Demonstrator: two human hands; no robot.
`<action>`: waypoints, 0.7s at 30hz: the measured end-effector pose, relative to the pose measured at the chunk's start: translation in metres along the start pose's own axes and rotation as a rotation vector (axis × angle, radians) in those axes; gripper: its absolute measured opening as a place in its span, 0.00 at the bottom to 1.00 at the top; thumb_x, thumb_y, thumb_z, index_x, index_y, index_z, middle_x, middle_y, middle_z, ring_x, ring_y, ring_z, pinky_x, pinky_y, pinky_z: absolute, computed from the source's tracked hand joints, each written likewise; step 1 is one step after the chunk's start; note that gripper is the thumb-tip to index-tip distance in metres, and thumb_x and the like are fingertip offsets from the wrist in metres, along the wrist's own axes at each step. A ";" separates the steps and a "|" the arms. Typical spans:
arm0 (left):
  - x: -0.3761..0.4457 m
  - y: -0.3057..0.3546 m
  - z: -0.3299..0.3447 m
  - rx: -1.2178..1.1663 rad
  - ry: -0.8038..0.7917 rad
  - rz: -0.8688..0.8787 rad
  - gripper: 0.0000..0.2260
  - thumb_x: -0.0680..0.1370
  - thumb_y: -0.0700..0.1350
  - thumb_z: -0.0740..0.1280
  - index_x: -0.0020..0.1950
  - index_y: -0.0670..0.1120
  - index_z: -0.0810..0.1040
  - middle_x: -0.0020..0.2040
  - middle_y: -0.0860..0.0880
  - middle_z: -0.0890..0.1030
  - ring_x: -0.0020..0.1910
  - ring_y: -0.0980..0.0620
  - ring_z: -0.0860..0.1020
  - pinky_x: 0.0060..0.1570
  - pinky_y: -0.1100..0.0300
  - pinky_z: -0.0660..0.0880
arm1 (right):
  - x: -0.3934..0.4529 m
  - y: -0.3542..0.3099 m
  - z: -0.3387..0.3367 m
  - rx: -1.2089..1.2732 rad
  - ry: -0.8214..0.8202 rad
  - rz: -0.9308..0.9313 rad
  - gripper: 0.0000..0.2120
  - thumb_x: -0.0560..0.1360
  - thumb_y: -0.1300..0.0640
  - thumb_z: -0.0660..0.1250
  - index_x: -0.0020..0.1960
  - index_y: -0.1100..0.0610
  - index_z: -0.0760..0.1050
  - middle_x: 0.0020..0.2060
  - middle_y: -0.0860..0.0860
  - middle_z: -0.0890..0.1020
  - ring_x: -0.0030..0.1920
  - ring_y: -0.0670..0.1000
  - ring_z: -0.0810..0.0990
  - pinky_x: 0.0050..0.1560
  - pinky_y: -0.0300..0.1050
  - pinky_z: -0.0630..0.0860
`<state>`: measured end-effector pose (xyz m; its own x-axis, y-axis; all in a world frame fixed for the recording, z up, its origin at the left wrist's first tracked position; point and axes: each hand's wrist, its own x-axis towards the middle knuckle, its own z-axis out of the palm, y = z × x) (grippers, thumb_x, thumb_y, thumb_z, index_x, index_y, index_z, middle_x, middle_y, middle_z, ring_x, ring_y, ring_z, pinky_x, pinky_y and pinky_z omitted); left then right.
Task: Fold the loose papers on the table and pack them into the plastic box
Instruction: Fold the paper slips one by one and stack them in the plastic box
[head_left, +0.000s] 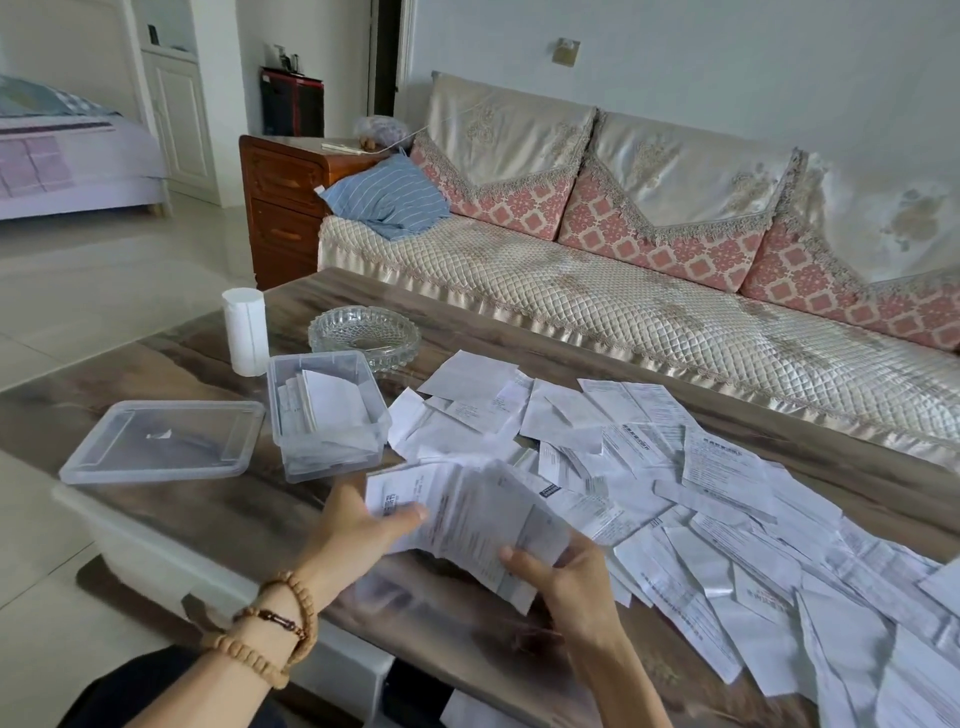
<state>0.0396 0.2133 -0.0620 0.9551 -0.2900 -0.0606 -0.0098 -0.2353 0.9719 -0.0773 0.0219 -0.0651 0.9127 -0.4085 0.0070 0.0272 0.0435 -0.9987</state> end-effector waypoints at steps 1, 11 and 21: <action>0.000 -0.004 0.001 0.004 -0.057 -0.019 0.12 0.68 0.46 0.79 0.49 0.51 0.83 0.44 0.52 0.86 0.46 0.54 0.83 0.46 0.55 0.81 | 0.002 0.003 0.001 -0.062 0.001 -0.017 0.12 0.64 0.62 0.77 0.47 0.57 0.84 0.44 0.57 0.86 0.47 0.58 0.85 0.48 0.54 0.81; 0.005 0.008 0.000 -0.142 -0.319 0.071 0.15 0.68 0.35 0.78 0.53 0.46 0.83 0.47 0.49 0.86 0.48 0.53 0.84 0.46 0.61 0.80 | 0.014 -0.012 -0.013 -0.003 -0.087 -0.036 0.12 0.66 0.69 0.75 0.49 0.60 0.83 0.41 0.57 0.86 0.43 0.55 0.85 0.41 0.46 0.81; 0.027 0.011 0.022 -0.113 -0.324 0.125 0.11 0.69 0.40 0.78 0.48 0.51 0.84 0.47 0.53 0.86 0.49 0.54 0.84 0.49 0.57 0.80 | 0.026 -0.006 -0.026 0.033 -0.035 -0.078 0.14 0.63 0.65 0.78 0.49 0.64 0.82 0.42 0.57 0.86 0.43 0.55 0.86 0.40 0.43 0.81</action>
<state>0.0584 0.1823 -0.0577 0.8051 -0.5931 0.0092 -0.0710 -0.0809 0.9942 -0.0640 -0.0127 -0.0604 0.9212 -0.3793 0.0867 0.1112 0.0429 -0.9929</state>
